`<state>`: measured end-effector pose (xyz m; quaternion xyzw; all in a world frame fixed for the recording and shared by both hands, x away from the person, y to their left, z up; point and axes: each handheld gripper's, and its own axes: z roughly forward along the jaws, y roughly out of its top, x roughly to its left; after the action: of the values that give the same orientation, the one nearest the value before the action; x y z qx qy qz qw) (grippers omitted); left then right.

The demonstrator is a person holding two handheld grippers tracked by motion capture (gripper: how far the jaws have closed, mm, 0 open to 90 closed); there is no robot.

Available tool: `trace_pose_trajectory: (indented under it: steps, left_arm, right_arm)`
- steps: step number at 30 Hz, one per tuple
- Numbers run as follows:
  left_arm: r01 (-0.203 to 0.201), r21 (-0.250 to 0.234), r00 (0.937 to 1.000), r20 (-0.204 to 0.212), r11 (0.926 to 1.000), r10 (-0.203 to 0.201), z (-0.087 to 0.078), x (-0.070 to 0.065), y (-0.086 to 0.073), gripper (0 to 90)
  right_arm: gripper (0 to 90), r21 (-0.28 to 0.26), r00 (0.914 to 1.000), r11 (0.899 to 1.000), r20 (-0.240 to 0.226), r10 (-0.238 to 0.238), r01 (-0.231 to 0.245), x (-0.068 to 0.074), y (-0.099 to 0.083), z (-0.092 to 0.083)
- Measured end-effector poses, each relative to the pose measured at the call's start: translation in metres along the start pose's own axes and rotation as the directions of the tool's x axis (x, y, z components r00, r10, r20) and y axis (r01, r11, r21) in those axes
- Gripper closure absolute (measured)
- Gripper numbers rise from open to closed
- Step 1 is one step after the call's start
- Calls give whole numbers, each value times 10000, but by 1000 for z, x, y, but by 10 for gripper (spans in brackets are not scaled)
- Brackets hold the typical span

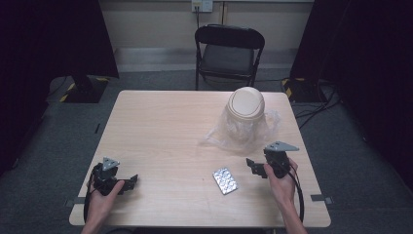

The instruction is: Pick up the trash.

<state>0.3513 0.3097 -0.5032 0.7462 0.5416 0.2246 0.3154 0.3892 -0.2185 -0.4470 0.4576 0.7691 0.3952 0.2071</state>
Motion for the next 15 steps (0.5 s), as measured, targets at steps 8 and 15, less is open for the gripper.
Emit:
trace_pose_trajectory:
  steps: [8, 15]
  left_arm:
    - [1, -1, 10000, 0, 10000, -1, 0, 0, 0, 0]
    - [7, -9, 10000, 3, 10000, -7, 0, 0, 0, 0]
  right_arm:
    - [225, -275, 9976, 9991, -600, -345, 329, 13, 27, 4]
    - [220, -605, 9943, 9950, -653, -839, 800, 21, 55, 9]
